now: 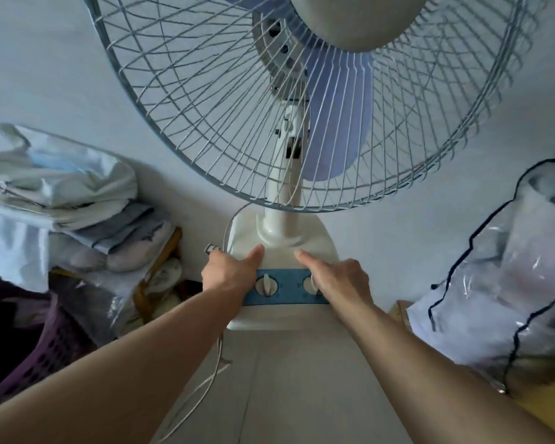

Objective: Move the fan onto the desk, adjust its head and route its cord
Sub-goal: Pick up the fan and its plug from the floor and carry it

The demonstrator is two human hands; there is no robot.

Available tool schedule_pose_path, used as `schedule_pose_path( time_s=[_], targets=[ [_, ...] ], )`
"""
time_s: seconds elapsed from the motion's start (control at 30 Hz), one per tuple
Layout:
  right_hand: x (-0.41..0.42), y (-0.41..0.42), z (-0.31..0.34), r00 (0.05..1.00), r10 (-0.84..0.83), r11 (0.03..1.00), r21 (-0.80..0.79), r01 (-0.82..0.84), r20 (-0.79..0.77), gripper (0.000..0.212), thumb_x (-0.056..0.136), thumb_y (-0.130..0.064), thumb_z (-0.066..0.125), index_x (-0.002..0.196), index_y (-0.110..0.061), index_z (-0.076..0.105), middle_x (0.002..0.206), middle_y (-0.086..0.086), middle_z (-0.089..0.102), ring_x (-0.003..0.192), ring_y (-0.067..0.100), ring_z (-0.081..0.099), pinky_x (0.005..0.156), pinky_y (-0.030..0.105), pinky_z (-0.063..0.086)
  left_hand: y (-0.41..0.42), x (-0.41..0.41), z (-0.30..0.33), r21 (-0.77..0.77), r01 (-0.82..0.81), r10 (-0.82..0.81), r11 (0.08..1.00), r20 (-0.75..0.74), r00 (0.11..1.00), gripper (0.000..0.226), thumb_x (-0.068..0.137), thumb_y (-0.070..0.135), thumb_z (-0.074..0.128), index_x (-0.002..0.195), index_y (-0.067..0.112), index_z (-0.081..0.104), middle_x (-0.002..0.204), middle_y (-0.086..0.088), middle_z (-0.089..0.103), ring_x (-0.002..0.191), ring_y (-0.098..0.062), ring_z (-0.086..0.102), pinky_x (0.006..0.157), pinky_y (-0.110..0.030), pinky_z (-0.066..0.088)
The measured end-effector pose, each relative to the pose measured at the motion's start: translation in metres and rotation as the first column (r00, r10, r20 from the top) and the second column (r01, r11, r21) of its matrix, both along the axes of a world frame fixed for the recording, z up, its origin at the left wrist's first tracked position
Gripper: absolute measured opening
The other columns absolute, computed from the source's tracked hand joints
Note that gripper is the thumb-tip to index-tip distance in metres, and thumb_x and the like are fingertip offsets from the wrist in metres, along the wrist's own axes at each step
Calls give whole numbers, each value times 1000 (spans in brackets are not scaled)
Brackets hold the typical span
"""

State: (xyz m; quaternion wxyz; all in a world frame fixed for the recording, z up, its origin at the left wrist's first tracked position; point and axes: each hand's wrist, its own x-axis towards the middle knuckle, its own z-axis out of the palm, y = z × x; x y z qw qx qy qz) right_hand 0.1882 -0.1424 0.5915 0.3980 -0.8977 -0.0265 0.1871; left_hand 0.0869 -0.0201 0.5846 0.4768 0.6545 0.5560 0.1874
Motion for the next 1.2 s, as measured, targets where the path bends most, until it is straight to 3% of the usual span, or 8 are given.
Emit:
schedule_pose_path(
  time_s=[0.17,0.27,0.53,0.67,0.83,1.0,1.13,1.2],
  targets=[
    [-22,8,91,999,38,999,36,-39,9,65,52,-74,65,68,-15,41,70,-4,46,71,21,52,72,34,49,8,-21,88,7,-7,7,1000,22,1000,71,72,59,65,116,6,49,113,-14,61,93,-31,57,71,-32,44],
    [-37,11,134,999,52,998,46,-53,13,70,51,-75,65,81,-15,45,71,-4,45,78,24,54,68,32,46,14,-36,132,15,-7,7,1000,24,1000,71,73,58,65,117,6,48,111,-13,60,82,-26,50,69,-32,41],
    [-68,14,199,997,62,995,69,-65,40,87,40,-80,62,98,-16,56,95,3,58,92,28,62,84,40,52,10,-73,210,57,-24,24,998,12,1000,75,74,57,64,124,2,46,119,-16,60,107,-34,58,75,-33,43],
    [-79,9,219,990,135,987,81,-138,47,91,43,-81,63,103,-13,58,91,2,54,81,25,54,67,33,45,-2,-94,233,66,-77,77,995,5,997,76,74,57,64,123,1,49,118,-17,62,107,-34,59,83,-36,48],
    [-88,-5,233,977,206,975,71,-210,60,83,42,-80,64,93,-17,50,90,3,51,84,27,56,67,34,45,-28,-112,247,58,-156,156,986,7,988,75,75,56,65,123,1,50,118,-17,63,106,-34,61,87,-38,51],
    [-103,-20,251,935,339,935,72,-348,107,83,37,-80,63,86,-16,46,71,-2,45,75,24,51,60,31,40,-60,-140,258,25,-274,273,961,45,961,75,74,58,65,122,2,50,117,-16,63,105,-34,61,89,-40,52],
    [-133,-24,262,896,429,897,67,-438,111,97,32,-81,59,100,-13,56,89,2,53,80,25,53,69,34,45,-81,-176,269,37,-391,389,920,49,920,74,74,59,64,121,3,49,117,-16,62,105,-34,60,81,-36,49],
    [-153,-23,268,871,480,870,72,-488,102,102,32,-82,59,105,-11,59,93,3,56,80,26,55,69,35,46,-89,-198,274,48,-452,449,891,61,892,73,73,59,65,119,3,50,116,-16,62,105,-34,59,85,-37,50]
  ],
)
